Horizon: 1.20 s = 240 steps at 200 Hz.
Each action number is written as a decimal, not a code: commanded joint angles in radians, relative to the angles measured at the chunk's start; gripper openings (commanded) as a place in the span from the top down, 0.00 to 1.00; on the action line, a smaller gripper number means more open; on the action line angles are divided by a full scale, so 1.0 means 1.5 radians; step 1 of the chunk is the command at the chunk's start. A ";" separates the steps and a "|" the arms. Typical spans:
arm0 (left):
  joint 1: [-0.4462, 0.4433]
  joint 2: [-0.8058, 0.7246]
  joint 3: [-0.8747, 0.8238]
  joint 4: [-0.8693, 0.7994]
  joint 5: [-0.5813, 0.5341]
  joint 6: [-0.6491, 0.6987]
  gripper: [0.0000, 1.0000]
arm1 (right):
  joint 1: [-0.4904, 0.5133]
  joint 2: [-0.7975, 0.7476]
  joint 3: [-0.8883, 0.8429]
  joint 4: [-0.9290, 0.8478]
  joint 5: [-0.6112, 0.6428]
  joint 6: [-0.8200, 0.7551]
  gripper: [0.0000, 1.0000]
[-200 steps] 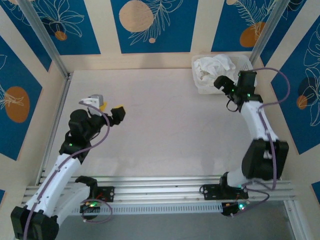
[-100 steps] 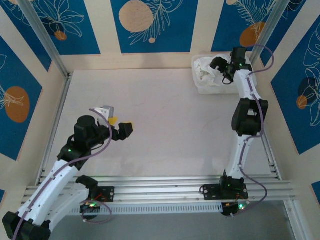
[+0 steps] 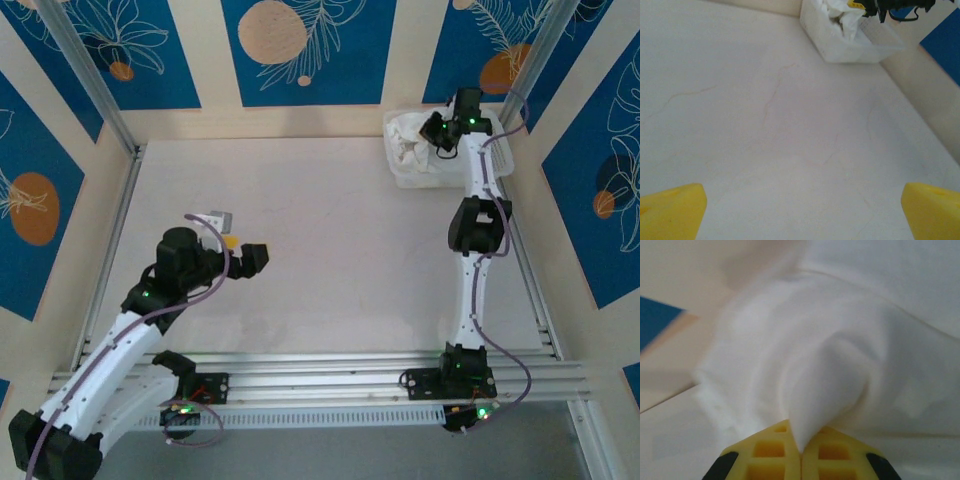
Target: Fold the inside-out t-shirt
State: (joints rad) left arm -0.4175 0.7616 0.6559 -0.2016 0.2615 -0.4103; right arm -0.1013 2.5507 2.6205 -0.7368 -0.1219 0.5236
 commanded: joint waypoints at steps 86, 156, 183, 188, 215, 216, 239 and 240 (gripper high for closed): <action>-0.007 -0.052 0.012 0.046 0.037 -0.013 0.00 | 0.244 -0.609 -0.165 0.209 -0.135 -0.095 1.00; -0.007 -0.045 0.029 -0.076 -0.107 -0.007 0.00 | 0.300 -0.638 -0.547 0.178 -0.086 0.037 0.77; -0.007 0.004 0.041 -0.136 -0.164 -0.031 0.00 | 0.279 -0.625 -0.705 0.134 0.002 0.108 0.48; -0.007 0.018 0.046 -0.145 -0.165 -0.033 0.00 | 0.272 -0.629 -0.736 0.141 -0.009 0.119 0.47; -0.007 0.121 0.069 -0.164 -0.140 -0.047 0.00 | 0.268 -0.661 -0.858 0.168 -0.043 0.117 0.43; -0.007 0.124 0.069 -0.163 -0.138 -0.048 0.00 | 0.269 -0.662 -0.863 0.168 -0.042 0.116 0.43; -0.007 0.218 0.081 -0.131 -0.077 -0.060 0.14 | 0.305 -0.701 -0.972 0.177 0.019 0.120 0.43; -0.007 0.221 0.082 -0.130 -0.075 -0.061 0.15 | 0.308 -0.703 -0.979 0.179 0.021 0.121 0.43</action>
State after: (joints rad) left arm -0.4213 0.9913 0.7391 -0.3897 0.0750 -0.4675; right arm 0.3000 1.6192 1.2617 -0.5060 -0.1551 0.6739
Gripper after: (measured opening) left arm 0.928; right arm 0.568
